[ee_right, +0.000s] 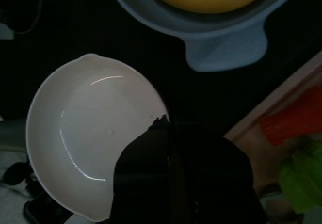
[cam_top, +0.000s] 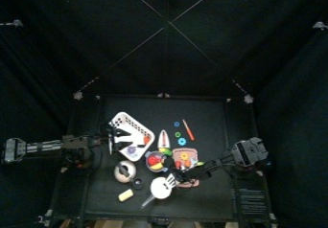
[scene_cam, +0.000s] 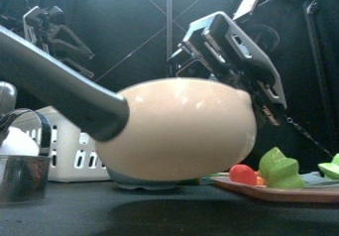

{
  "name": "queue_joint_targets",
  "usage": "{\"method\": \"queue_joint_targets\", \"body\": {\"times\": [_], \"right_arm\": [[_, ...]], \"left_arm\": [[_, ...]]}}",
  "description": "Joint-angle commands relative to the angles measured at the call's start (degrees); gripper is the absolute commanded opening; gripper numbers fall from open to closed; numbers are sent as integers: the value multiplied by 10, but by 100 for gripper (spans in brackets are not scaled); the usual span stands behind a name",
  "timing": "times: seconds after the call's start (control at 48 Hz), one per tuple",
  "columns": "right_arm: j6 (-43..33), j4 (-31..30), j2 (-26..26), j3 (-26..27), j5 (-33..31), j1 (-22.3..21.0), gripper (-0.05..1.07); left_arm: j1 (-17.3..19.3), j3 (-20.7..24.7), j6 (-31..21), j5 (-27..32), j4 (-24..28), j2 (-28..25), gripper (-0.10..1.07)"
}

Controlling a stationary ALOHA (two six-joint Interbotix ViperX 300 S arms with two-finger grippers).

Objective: Place pan in front of bowl

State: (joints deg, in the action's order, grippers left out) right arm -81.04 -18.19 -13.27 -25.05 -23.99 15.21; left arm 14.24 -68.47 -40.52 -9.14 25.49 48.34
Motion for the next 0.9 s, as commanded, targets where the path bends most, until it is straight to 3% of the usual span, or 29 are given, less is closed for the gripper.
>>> {"method": "queue_joint_targets", "body": {"times": [0.0, 0.271, 0.625, 0.875], "right_arm": [[0, -8, 6, 20, -3, -8, 36], [0, -19, -4, 33, -9, -20, 42], [1, -18, -5, 38, -11, -20, 69], [1, -10, 13, 40, -48, -16, 72]], "left_arm": [[-2, 7, 1, -2, -3, -1, 91], [-1, 5, 1, -2, -3, -1, 91], [-2, 5, 1, -2, -3, -1, 91], [-2, 5, 1, -2, -3, -1, 91]]}}
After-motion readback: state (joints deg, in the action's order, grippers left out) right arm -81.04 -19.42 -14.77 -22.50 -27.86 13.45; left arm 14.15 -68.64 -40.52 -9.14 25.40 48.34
